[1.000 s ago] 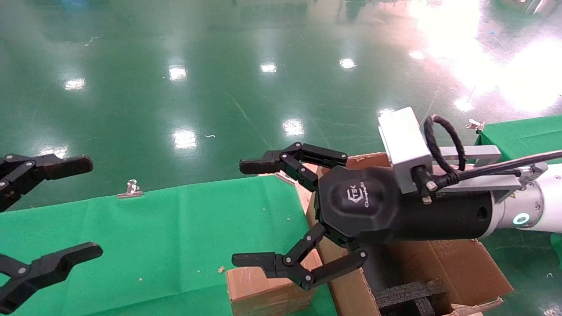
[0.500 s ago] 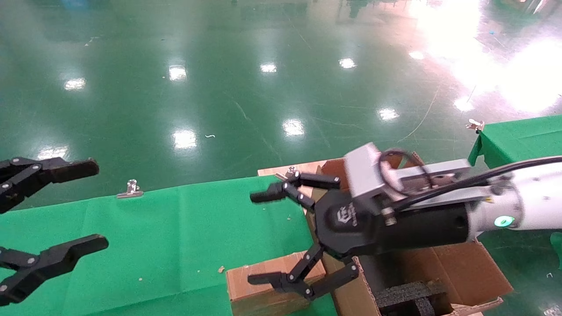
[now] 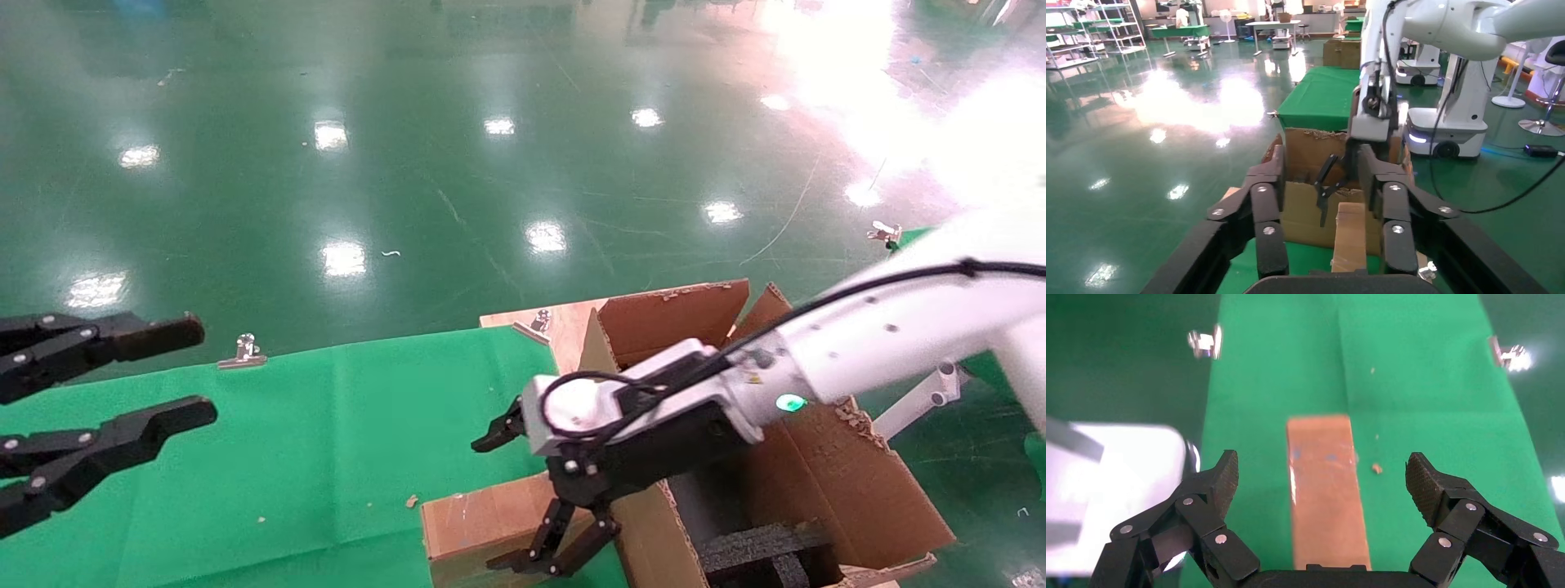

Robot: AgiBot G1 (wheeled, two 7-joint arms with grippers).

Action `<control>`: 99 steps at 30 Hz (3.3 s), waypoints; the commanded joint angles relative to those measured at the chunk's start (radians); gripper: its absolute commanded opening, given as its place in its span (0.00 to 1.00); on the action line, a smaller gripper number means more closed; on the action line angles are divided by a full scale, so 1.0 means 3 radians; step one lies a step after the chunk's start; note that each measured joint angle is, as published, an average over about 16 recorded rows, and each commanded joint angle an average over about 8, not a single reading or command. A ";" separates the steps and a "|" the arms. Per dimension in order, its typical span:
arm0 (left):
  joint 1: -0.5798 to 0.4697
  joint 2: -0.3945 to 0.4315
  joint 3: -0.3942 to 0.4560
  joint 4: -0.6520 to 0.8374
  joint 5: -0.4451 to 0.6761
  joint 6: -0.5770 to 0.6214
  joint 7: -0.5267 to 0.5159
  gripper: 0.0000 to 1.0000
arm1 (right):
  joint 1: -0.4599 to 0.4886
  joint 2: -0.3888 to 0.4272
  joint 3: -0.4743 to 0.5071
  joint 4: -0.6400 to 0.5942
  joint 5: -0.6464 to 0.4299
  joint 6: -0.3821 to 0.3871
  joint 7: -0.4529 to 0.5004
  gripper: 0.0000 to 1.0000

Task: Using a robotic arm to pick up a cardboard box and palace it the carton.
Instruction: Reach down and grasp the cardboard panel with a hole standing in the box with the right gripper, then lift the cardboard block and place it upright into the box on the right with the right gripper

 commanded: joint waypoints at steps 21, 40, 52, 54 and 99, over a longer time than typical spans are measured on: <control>0.0000 0.0000 0.0000 0.0000 -0.0001 0.0000 0.0000 1.00 | 0.0717 -0.0509 -0.1125 -0.0380 -0.0556 0.0025 -0.0350 0.46; 0.0001 0.0000 0.0000 0.0001 -0.0002 -0.0001 0.0000 1.00 | 0.0731 -0.0518 -0.1145 -0.0384 -0.0562 0.0035 -0.0365 0.00; 0.0001 0.0000 0.0000 0.0001 -0.0002 -0.0001 0.0000 1.00 | 0.0718 -0.0510 -0.1127 -0.0378 -0.0553 0.0032 -0.0358 0.00; 0.0001 0.0000 0.0000 0.0001 -0.0002 -0.0001 0.0000 1.00 | 0.0716 -0.0509 -0.1125 -0.0377 -0.0552 0.0031 -0.0358 0.00; 0.0001 0.0000 0.0000 0.0001 -0.0001 -0.0001 0.0000 1.00 | 0.2665 0.0425 -0.1862 -0.0805 -0.0068 -0.0031 -0.0620 0.00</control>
